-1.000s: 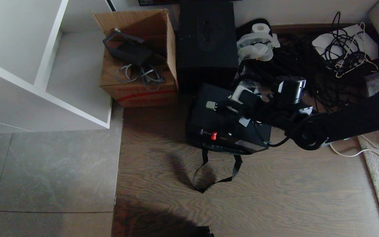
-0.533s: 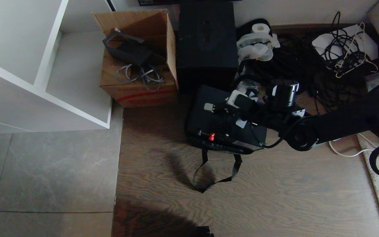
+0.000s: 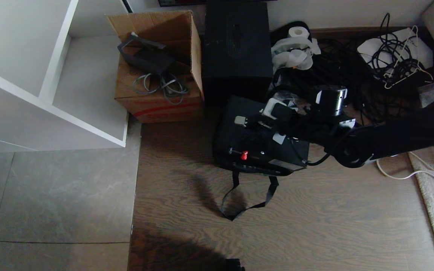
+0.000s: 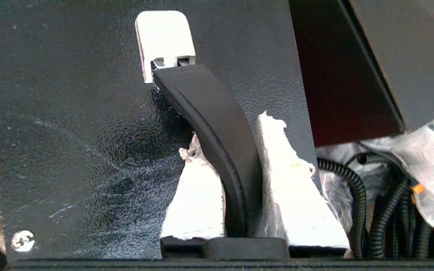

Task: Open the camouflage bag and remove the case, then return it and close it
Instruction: Place the black box back

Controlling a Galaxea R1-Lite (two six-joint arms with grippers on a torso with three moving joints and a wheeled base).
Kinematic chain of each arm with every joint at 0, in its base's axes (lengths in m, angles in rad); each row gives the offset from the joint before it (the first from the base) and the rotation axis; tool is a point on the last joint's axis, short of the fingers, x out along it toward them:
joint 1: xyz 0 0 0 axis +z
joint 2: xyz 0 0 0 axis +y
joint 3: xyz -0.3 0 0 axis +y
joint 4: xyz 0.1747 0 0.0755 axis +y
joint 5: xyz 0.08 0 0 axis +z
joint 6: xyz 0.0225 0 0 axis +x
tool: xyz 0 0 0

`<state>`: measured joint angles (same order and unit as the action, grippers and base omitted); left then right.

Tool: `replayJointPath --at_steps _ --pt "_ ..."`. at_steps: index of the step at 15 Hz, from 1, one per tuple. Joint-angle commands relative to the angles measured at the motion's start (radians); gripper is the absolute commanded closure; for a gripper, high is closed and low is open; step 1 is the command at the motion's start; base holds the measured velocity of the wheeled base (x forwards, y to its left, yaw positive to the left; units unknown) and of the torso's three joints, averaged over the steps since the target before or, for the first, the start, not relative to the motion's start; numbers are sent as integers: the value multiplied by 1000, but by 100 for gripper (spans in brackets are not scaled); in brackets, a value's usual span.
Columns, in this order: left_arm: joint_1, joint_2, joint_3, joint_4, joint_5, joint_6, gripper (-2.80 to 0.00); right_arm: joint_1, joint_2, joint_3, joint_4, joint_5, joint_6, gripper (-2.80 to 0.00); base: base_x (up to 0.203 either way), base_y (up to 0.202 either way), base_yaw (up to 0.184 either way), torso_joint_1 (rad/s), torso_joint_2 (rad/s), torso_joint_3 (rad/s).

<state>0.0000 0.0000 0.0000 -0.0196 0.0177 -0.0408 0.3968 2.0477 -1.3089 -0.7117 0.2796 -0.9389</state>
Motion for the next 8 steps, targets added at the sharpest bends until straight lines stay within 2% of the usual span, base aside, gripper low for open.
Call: replayJointPath --at_steps 1,5,8 --pt "0 -2 9 0 1 -1 0 0 -45 1 15 11 -7 0 0 0 0 0 0 0" --pt "0 -2 9 0 1 -1 0 -4 -53 -21 25 15 -5 0 0 0 0 0 0 0" --pt "0 -2 9 -2 1 -1 0 -19 -64 -35 77 48 -14 0 0 0 0 0 0 0"
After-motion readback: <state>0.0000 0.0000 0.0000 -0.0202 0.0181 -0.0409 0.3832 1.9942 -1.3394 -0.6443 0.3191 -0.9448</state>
